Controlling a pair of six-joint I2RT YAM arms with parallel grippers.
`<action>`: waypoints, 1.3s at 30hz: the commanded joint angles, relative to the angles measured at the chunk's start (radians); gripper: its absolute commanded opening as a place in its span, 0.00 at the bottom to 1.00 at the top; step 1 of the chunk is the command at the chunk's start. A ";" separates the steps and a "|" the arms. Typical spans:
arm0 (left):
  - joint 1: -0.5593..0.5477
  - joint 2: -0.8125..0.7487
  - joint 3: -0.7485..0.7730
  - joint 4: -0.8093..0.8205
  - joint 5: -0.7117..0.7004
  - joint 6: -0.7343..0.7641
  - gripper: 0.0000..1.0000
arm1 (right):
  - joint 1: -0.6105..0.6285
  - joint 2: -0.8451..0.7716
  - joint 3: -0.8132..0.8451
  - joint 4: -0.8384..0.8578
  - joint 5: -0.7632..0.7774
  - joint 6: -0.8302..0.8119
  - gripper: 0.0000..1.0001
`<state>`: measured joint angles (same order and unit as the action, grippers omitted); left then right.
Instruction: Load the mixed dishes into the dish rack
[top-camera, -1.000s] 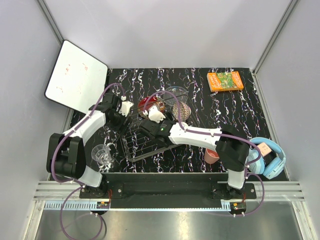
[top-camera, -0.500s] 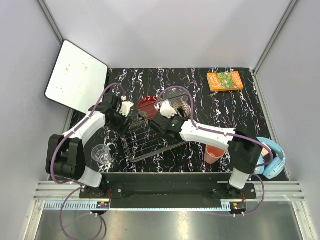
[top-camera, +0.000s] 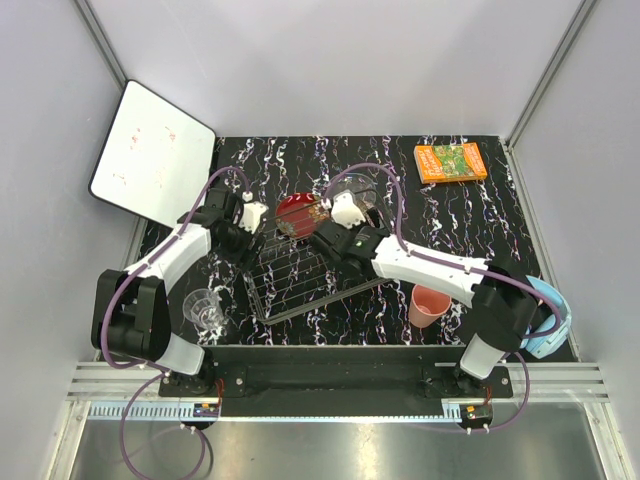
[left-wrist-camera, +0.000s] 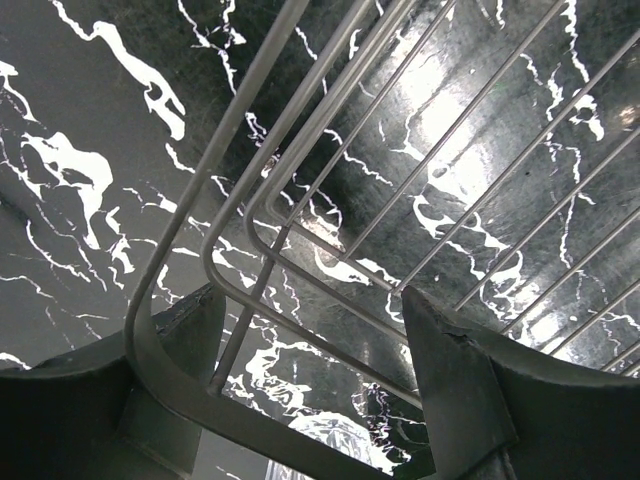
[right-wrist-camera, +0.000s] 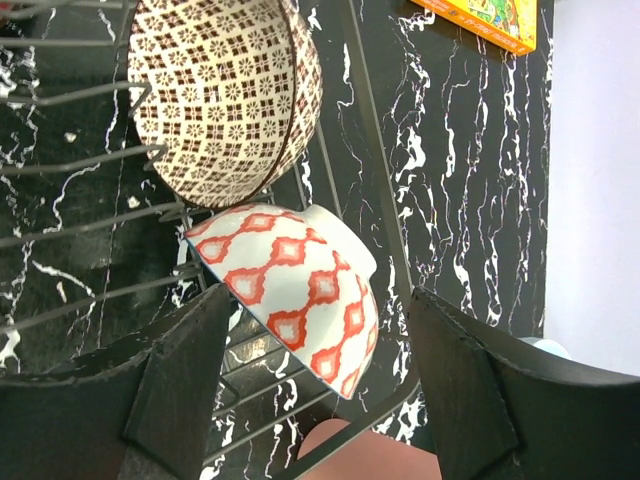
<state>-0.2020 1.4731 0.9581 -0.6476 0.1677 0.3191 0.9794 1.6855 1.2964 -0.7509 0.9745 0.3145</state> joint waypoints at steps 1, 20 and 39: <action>-0.008 -0.033 -0.010 0.020 0.049 0.012 0.73 | -0.061 -0.055 -0.003 -0.015 0.036 0.012 0.77; -0.008 -0.043 -0.016 0.020 0.055 0.005 0.73 | -0.093 -0.076 -0.023 -0.070 -0.037 0.107 0.56; -0.077 0.009 0.021 0.020 0.039 0.006 0.67 | -0.352 -0.092 0.253 -0.082 -0.276 0.198 0.74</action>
<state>-0.2401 1.4643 0.9474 -0.6308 0.1707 0.2764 0.7139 1.5307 1.4673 -0.8871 0.8040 0.4873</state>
